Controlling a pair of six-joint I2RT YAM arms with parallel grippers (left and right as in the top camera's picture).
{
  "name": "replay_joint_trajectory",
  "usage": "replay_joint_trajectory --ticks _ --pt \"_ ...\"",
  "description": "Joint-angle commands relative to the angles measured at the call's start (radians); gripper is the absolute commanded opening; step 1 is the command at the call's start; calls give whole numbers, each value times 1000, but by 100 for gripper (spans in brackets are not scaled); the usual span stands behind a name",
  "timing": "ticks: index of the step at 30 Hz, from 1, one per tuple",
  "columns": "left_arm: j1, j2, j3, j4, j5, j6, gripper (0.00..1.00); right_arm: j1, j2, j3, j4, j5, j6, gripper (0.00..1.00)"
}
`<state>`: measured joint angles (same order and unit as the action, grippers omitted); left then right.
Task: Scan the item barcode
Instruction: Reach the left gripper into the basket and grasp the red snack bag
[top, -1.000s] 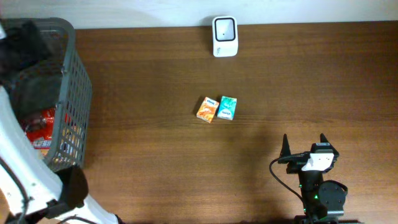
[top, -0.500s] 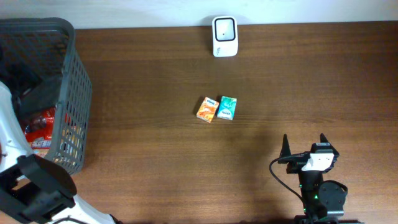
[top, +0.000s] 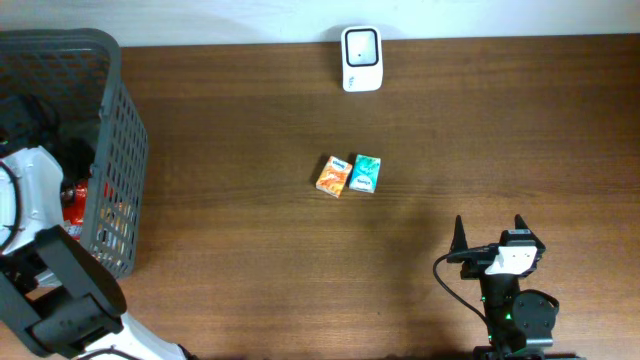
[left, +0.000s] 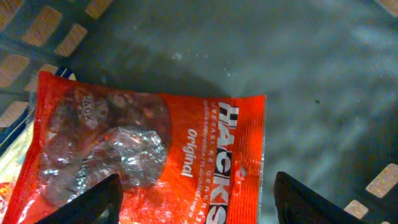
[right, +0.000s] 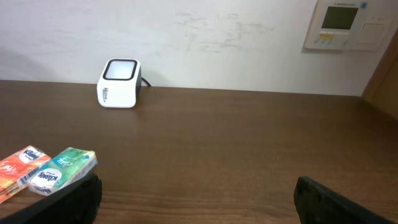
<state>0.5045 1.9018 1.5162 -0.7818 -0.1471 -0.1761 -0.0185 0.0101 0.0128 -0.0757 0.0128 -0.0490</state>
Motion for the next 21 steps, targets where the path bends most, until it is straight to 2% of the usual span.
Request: replay_joint_trajectory --ticks 1,5,9,14,19,20,21 --pt "-1 2 -35 14 -8 17 73 5 -6 -7 -6 2 1 98" --pt "4 2 -70 34 -103 5 71 5 -6 -7 -6 2 1 98" --pt "4 4 -101 37 -143 -93 70 5 -6 -7 -6 2 1 99" --pt "5 41 -158 95 -138 -100 75 5 -6 -7 -6 2 1 98" --pt "5 130 -158 163 -127 -99 74 5 -6 -7 -6 2 1 98" --pt "5 142 -158 164 -125 -99 67 5 -6 -7 -6 2 1 98" --pt "5 146 -158 162 -118 -99 53 5 -6 -7 -6 2 1 98"
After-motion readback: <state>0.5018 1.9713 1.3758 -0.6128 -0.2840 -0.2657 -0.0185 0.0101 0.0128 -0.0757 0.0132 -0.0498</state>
